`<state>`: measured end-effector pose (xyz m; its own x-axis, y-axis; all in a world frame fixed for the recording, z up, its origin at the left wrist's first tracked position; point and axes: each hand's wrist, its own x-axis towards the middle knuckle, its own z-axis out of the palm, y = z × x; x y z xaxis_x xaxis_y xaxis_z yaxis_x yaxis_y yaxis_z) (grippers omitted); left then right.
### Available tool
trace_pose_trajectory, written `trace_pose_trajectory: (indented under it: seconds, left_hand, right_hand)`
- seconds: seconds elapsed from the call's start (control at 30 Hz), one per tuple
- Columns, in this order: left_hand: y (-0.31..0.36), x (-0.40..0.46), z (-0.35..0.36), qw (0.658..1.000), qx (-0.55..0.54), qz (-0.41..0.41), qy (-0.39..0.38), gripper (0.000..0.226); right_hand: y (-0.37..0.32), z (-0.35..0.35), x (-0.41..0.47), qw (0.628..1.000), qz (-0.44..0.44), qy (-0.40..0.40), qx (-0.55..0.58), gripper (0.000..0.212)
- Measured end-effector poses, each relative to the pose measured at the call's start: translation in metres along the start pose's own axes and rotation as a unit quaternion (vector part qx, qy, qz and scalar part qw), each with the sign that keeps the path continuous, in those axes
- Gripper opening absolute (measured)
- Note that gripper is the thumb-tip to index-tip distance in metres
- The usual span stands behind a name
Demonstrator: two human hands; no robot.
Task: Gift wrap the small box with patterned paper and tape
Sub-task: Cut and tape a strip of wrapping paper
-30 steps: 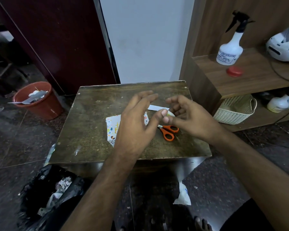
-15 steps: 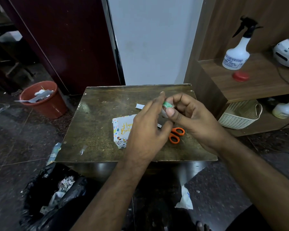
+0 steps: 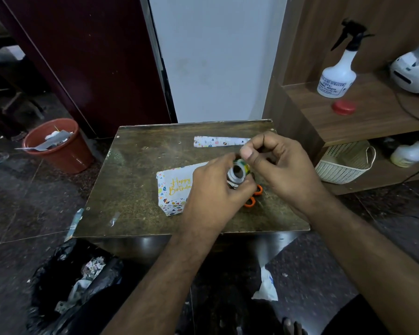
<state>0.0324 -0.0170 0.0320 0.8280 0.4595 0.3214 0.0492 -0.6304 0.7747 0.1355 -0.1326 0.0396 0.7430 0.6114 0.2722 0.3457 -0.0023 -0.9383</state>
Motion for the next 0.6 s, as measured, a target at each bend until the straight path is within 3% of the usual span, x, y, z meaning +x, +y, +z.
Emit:
trace_pose_trajectory:
  seconds: [0.13, 0.23, 0.33, 0.47, 0.6]
  left_hand:
    - [0.004, 0.0, 0.004, 0.99, -0.102, -0.093, -0.035, 0.028]
    - [0.006, -0.002, 0.004, 0.989, -0.109, -0.086, -0.043, 0.017]
    - [0.004, -0.003, 0.006, 0.991, -0.093, -0.088, -0.024, 0.019]
    - [0.003, 0.002, 0.001, 0.99, -0.103, -0.077, 0.054, 0.018]
    - [0.0, 0.01, -0.007, 0.992, -0.066, -0.021, 0.104, 0.01]
  right_hand:
    - [-0.004, -0.001, -0.002, 0.999, -0.013, 0.017, 0.05, 0.009]
    - [-0.003, 0.0, -0.002, 0.998, 0.007, -0.005, 0.061, 0.012]
    - [0.008, -0.003, 0.002, 0.999, 0.029, -0.018, 0.027, 0.022]
    - [0.046, 0.0, 0.041, 0.981, -0.007, 0.071, -0.181, 0.03]
    - [0.076, 0.026, 0.076, 0.897, 0.065, -0.07, -0.432, 0.049]
